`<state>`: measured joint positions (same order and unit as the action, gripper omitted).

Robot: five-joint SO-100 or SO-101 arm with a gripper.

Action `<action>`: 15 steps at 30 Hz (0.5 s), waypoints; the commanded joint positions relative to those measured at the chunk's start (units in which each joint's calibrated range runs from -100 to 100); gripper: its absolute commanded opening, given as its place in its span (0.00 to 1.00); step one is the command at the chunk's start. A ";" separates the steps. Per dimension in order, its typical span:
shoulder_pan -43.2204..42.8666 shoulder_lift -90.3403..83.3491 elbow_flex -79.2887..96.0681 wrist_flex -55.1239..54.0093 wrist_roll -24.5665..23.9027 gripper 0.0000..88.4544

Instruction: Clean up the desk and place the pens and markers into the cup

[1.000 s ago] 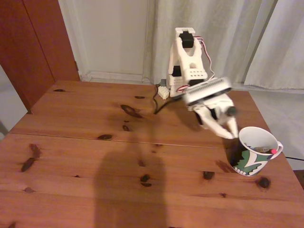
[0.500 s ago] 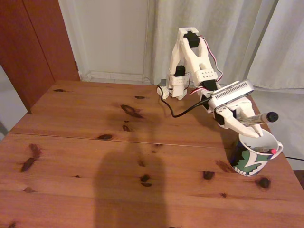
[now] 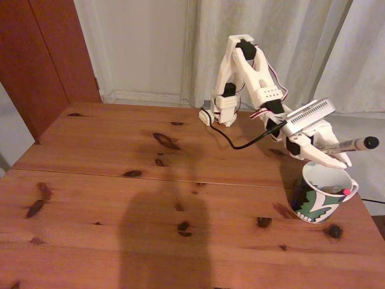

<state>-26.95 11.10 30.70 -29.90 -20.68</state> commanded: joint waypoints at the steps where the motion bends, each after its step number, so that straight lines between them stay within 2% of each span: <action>1: -0.51 -0.80 -0.67 -1.62 0.41 0.01; 15: -1.88 -0.63 -2.21 -1.71 -0.06 0.01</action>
<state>-28.79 11.10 30.70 -29.90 -20.68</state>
